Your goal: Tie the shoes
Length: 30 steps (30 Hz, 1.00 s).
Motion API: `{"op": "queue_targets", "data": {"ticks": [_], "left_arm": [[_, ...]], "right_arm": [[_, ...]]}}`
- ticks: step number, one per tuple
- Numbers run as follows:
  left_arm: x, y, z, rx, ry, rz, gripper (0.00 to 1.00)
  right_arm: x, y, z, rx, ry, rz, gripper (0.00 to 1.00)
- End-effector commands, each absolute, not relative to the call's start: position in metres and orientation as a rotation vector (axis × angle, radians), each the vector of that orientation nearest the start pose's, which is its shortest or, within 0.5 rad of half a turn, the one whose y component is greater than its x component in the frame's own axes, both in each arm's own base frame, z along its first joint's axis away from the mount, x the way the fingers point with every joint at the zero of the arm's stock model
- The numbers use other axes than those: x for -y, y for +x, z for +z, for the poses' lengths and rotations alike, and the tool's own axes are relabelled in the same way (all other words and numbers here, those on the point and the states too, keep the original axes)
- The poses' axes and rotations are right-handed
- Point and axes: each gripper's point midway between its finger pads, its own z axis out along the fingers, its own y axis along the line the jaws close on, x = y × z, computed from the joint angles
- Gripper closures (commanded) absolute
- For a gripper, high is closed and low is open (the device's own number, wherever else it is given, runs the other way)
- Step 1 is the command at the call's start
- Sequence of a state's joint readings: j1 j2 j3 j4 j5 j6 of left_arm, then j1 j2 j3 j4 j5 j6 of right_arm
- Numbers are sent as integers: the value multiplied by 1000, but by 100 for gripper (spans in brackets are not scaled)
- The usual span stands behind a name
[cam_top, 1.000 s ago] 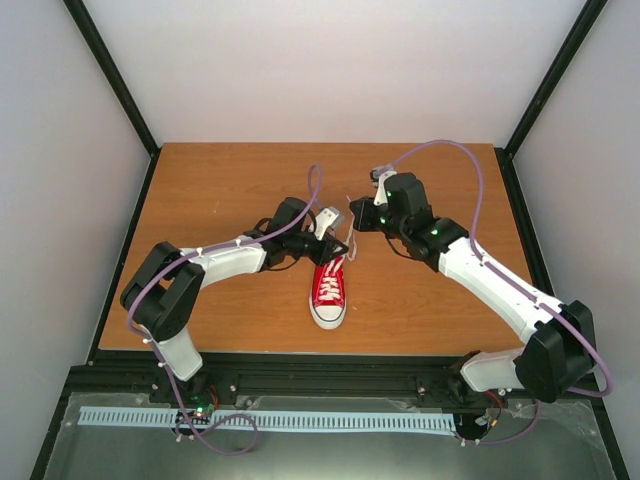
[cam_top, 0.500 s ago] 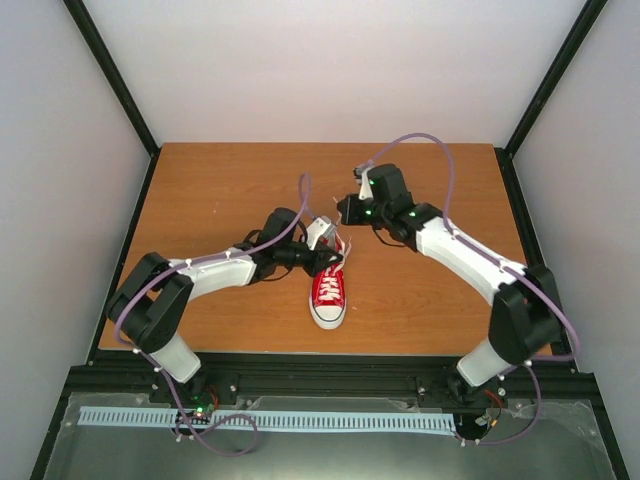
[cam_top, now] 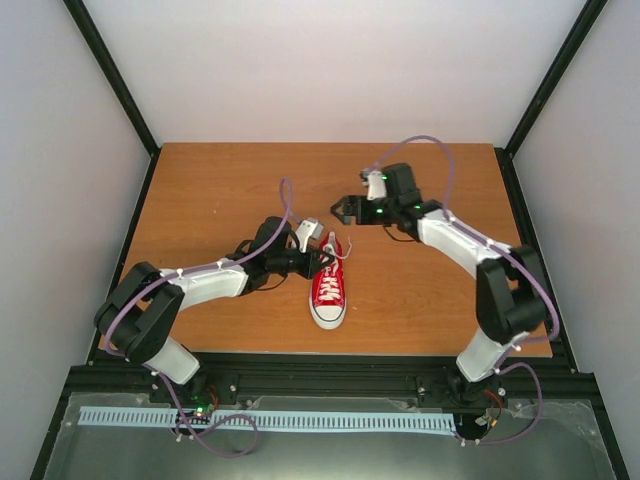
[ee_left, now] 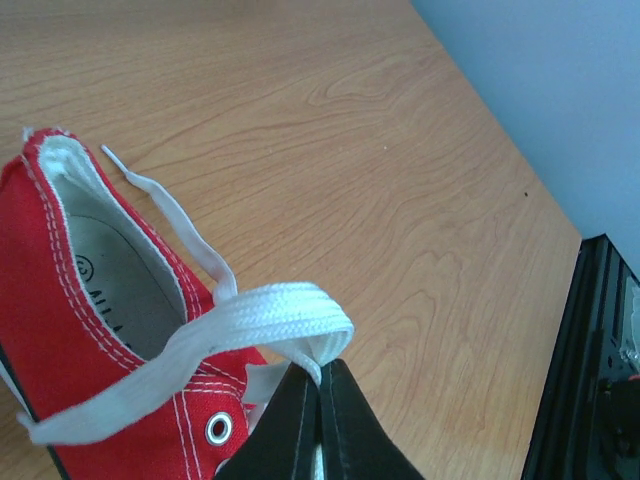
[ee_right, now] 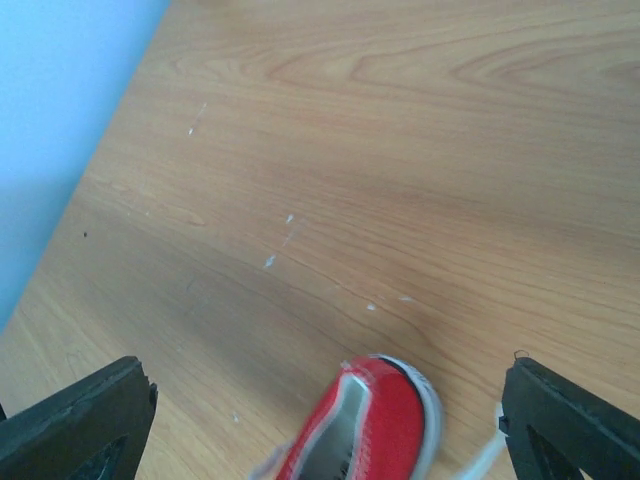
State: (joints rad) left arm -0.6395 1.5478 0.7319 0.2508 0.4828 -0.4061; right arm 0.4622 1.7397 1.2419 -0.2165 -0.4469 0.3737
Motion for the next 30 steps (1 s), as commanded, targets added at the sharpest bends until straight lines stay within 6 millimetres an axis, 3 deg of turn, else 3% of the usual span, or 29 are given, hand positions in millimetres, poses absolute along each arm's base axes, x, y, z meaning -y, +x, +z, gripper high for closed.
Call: {"op": "queue_targets", "data": {"ticks": [1, 5, 10, 18, 30], "left_arm": [[313, 299, 145, -2160, 468, -1127, 99], [314, 297, 145, -2202, 459, -1138, 99], [314, 293, 145, -2240, 479, -1141, 99], [317, 287, 152, -2248, 510, -1171, 99], [322, 283, 156, -2243, 546, -1213, 99]], "right_arm": [[-257, 375, 206, -2119, -496, 1008, 5], [-263, 312, 219, -1889, -736, 1194, 6], [-271, 280, 225, -1757, -864, 1284, 6], [-296, 273, 218, -1734, -990, 1376, 8], [-311, 273, 174, -1831, -1045, 1472, 24]]}}
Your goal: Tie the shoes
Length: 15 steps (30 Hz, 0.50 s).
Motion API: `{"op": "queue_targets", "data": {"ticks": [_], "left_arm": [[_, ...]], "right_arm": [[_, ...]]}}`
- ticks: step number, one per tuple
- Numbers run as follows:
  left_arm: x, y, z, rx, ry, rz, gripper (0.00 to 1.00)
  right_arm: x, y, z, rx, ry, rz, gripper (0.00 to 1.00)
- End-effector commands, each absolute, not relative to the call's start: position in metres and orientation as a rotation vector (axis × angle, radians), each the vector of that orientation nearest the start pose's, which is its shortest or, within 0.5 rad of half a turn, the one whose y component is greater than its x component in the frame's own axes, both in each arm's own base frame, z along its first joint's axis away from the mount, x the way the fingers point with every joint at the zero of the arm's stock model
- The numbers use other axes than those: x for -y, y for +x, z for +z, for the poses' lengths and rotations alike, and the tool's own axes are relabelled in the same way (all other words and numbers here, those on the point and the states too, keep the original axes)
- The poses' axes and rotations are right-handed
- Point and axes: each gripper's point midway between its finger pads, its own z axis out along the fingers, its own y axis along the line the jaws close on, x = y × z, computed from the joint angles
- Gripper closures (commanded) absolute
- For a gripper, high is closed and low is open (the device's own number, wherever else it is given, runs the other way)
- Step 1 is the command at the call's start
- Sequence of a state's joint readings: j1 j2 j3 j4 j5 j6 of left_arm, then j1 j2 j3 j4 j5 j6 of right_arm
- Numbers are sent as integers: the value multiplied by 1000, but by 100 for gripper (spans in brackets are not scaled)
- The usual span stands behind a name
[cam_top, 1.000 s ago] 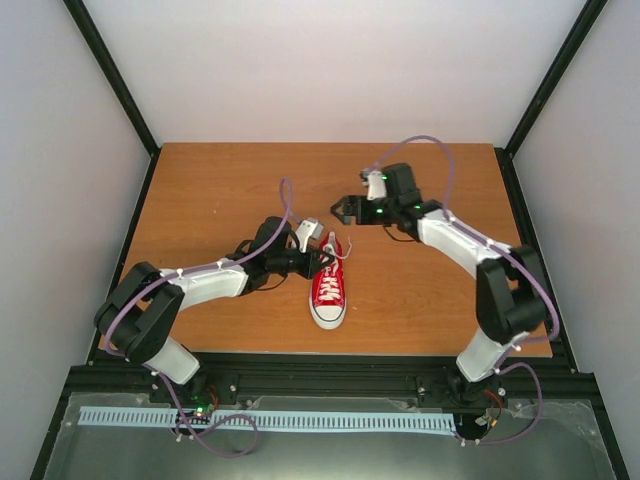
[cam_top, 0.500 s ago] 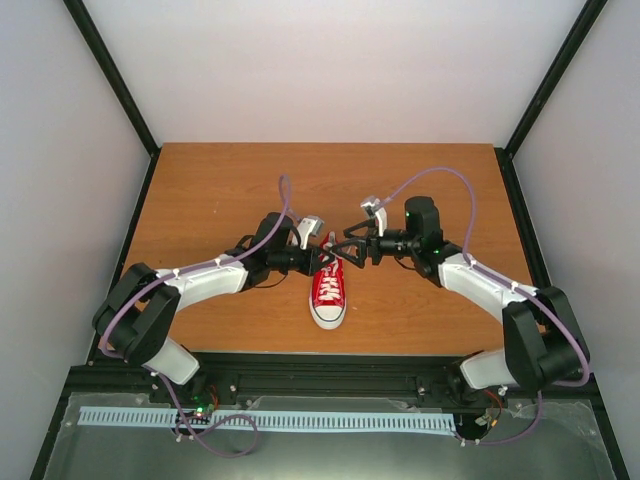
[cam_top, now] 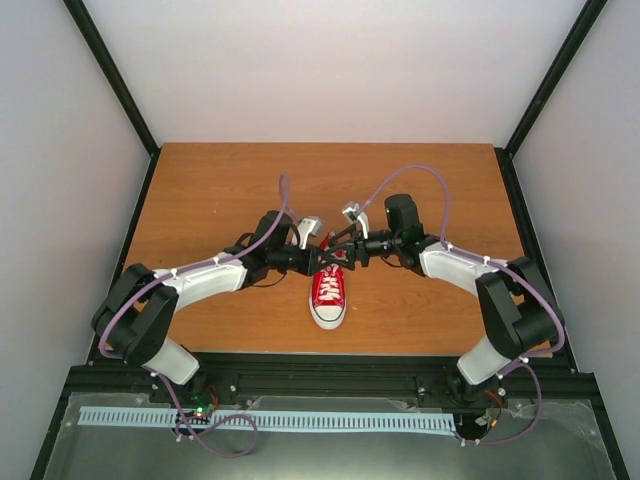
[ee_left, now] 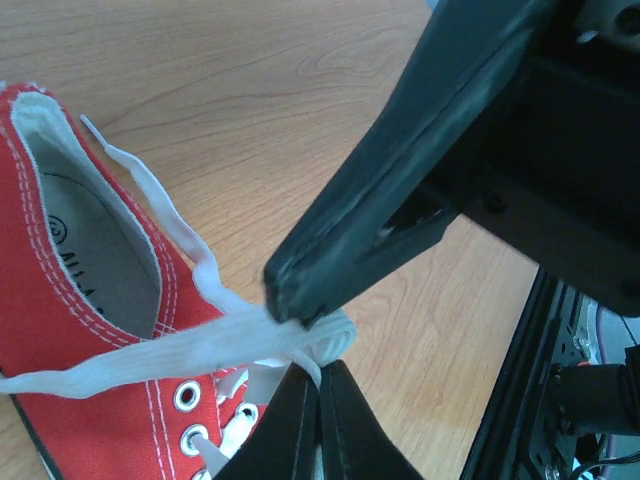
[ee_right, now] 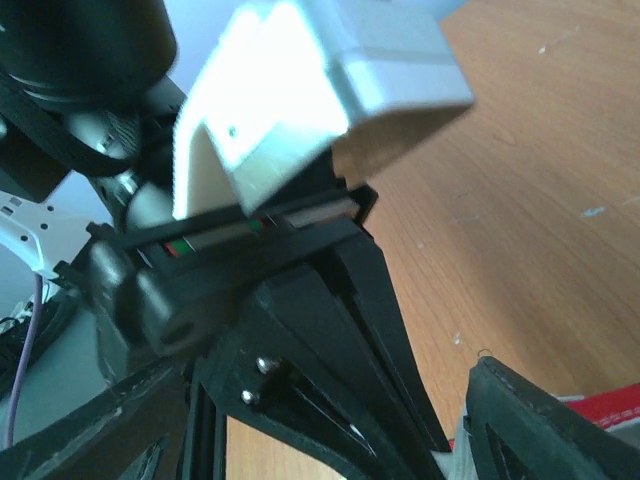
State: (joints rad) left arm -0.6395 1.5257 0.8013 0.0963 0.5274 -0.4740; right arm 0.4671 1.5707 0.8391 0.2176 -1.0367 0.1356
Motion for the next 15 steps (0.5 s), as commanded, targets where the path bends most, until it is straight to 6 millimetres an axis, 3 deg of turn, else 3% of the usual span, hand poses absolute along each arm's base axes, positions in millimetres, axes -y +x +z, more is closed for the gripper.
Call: {"op": "queue_targets", "data": {"ticks": [1, 15], "left_arm": [[321, 283, 157, -2244, 547, -1213, 99], [319, 285, 166, -2237, 550, -1184, 99]], "right_arm": [[-313, 272, 172, -1831, -1054, 1485, 26], [-315, 258, 140, -1909, -1097, 1557, 41]]}}
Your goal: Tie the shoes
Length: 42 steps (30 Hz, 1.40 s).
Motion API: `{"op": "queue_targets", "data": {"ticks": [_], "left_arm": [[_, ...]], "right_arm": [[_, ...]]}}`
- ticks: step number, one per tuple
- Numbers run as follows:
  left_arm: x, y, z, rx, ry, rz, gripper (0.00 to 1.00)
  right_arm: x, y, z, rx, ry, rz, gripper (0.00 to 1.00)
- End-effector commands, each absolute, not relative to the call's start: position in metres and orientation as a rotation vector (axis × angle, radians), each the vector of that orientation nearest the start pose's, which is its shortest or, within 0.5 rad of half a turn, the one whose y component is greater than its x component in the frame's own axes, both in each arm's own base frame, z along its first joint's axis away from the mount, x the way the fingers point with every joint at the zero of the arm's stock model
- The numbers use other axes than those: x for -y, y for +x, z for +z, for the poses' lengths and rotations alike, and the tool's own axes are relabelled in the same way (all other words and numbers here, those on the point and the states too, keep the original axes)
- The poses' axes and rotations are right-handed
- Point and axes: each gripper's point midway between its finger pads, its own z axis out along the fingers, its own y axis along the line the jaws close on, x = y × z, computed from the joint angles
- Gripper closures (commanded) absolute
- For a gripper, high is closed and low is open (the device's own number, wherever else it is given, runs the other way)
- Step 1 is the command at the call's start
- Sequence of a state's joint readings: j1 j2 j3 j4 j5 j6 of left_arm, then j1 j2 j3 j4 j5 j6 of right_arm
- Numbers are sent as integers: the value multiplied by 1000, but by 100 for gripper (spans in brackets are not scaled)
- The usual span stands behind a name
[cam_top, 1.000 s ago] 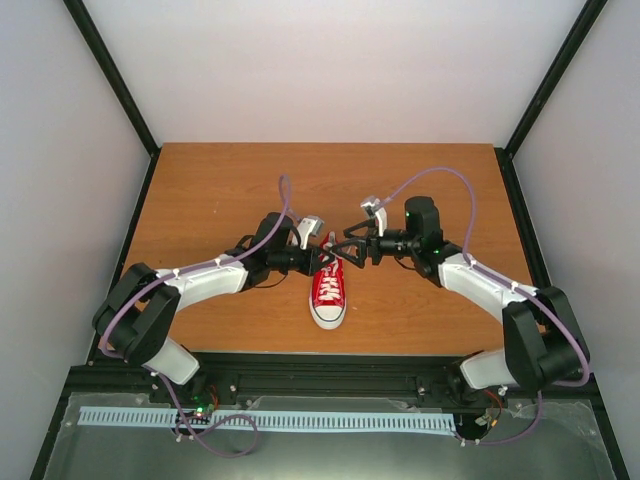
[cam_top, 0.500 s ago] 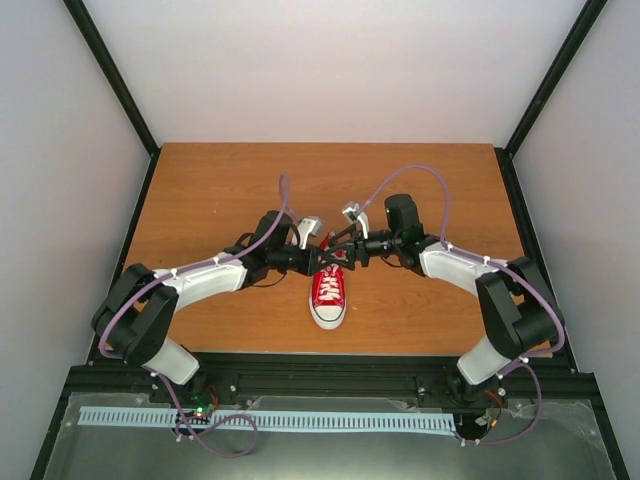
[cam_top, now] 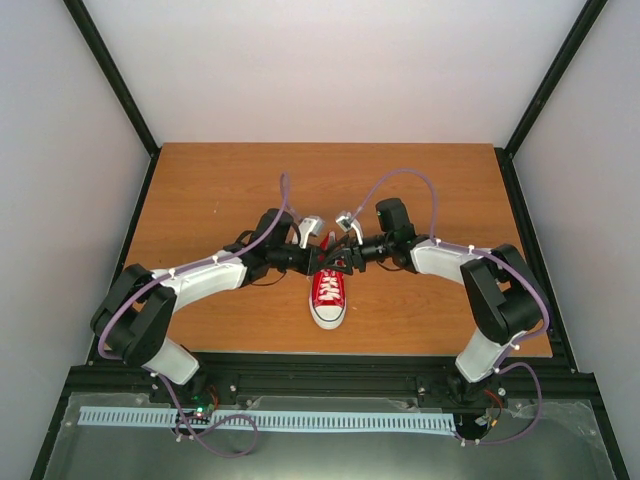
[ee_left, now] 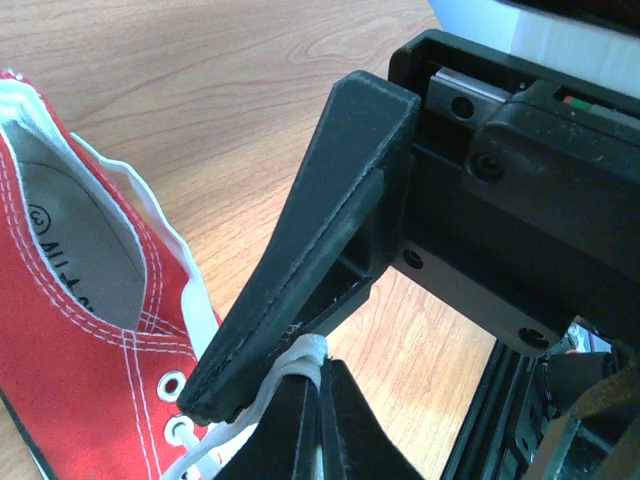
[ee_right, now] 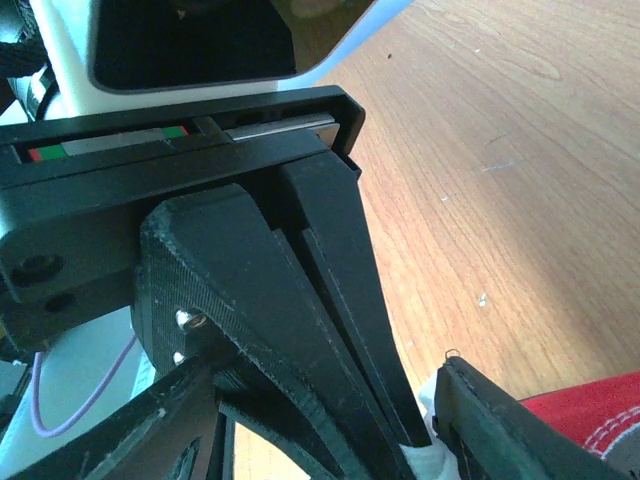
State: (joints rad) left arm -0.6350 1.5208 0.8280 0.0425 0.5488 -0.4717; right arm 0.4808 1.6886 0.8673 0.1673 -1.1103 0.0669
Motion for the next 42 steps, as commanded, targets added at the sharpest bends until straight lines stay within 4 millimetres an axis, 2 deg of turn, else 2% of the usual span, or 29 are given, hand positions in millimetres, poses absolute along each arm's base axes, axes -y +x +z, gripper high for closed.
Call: {"op": "queue_targets", "data": {"ticks": [1, 7, 15, 19, 34, 40, 42], "left_arm": [[319, 285, 166, -2240, 552, -1180, 99], [319, 285, 167, -2245, 548, -1177, 99], [321, 284, 171, -2247, 543, -1204, 99], [322, 284, 171, -2259, 545, -1207, 99], [318, 282, 168, -2298, 520, -1229, 99], [317, 282, 166, -2305, 522, -1221, 99], [316, 283, 165, -2309, 522, -1213, 99]], "right_arm": [[-314, 256, 138, -1916, -1093, 1558, 41], [-313, 255, 136, -1927, -1082, 1553, 47], [-313, 250, 136, -1909, -1099, 1587, 34], [-314, 249, 135, -1903, -1103, 1594, 35], [-309, 253, 132, -1924, -1042, 1514, 60], [-308, 257, 134, -1925, -1018, 1468, 77], [-306, 260, 133, -1928, -1001, 1445, 86]]}}
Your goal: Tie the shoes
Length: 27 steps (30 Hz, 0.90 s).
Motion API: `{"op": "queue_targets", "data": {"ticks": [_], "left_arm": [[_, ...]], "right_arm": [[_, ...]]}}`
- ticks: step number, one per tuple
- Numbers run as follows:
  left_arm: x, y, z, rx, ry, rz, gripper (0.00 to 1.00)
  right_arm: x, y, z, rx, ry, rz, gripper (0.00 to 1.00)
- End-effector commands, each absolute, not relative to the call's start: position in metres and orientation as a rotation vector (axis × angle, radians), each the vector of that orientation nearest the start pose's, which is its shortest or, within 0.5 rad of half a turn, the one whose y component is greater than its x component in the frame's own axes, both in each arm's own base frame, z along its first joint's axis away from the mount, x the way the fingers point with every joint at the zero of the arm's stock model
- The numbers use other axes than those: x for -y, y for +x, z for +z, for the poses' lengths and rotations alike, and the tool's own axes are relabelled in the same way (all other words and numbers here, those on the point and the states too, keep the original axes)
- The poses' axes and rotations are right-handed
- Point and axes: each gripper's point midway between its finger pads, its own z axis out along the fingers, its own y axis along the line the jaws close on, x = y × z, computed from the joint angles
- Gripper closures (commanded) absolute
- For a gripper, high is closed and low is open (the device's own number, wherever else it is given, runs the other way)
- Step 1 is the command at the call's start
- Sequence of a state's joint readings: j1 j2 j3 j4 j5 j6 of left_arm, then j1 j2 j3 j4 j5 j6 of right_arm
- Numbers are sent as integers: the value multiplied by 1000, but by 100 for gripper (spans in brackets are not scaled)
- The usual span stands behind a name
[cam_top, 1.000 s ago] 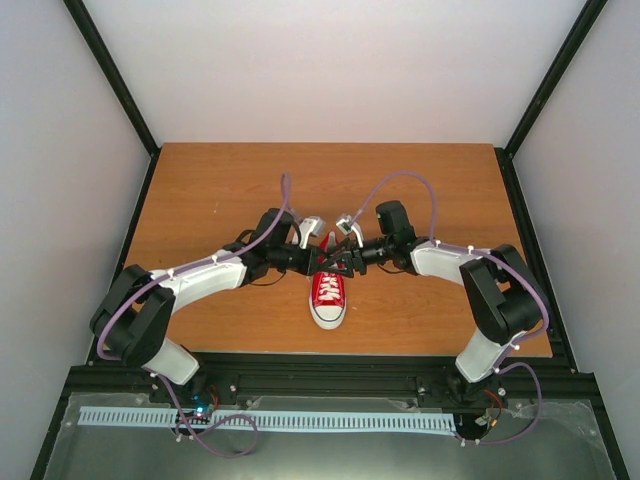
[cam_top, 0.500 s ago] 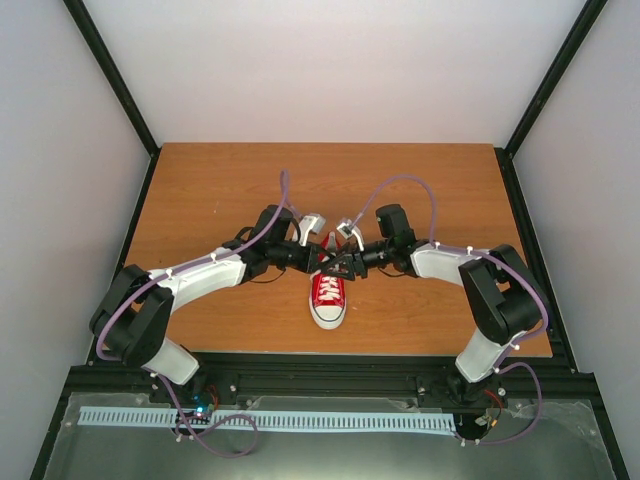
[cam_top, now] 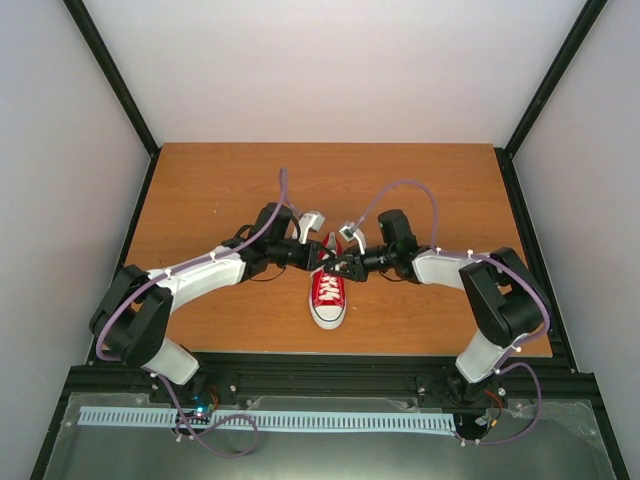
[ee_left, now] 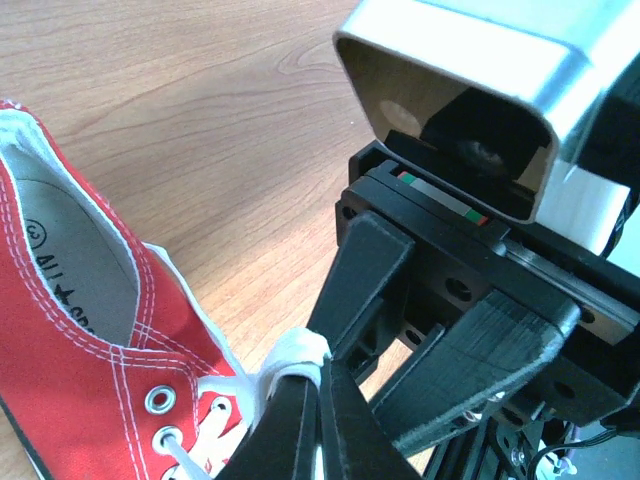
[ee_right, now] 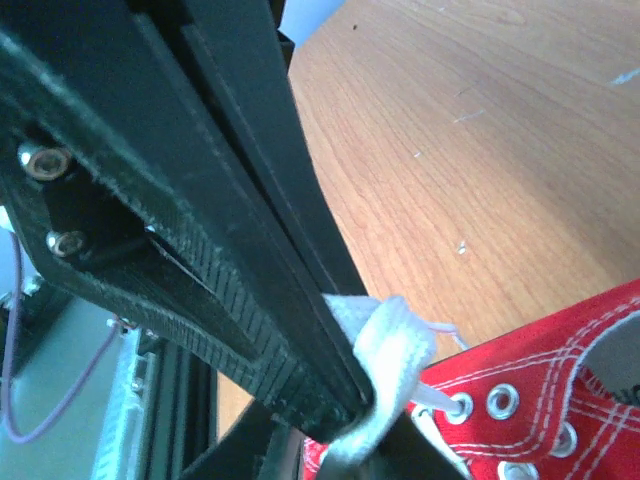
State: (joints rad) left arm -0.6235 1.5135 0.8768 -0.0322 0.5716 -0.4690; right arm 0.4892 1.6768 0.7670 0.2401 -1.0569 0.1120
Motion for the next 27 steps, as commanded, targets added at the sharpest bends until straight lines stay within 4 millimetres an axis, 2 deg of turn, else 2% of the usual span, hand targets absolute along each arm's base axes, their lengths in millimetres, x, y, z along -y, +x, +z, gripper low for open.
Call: {"op": "queue_targets", "data": {"ticks": [1, 3, 11, 14, 16, 20, 24, 27], "left_arm": [[316, 283, 165, -2313, 522, -1213, 99], [316, 282, 163, -2317, 523, -1212, 99], [306, 287, 163, -2305, 535, -1105, 99], [307, 287, 168, -2281, 561, -1136, 99], [310, 285, 169, -2288, 567, -1160, 99], [311, 284, 163, -2327, 587, -1158, 99], [313, 281, 162, -2326, 618, -1175, 99], [313, 279, 160, -2327, 638, -1180, 99]], "right_arm": [[-306, 261, 134, -1929, -992, 1434, 90], [-304, 263, 135, -1928, -974, 1408, 97], [-295, 264, 128, -1976, -918, 1330, 97], [-289, 267, 124, -1999, -880, 1266, 97], [-286, 268, 126, -1992, -875, 1231, 91], [-285, 263, 138, -1954, -898, 1237, 57], [-278, 269, 147, -1951, -856, 1171, 52], [-279, 261, 166, -1892, -874, 1212, 43]]}}
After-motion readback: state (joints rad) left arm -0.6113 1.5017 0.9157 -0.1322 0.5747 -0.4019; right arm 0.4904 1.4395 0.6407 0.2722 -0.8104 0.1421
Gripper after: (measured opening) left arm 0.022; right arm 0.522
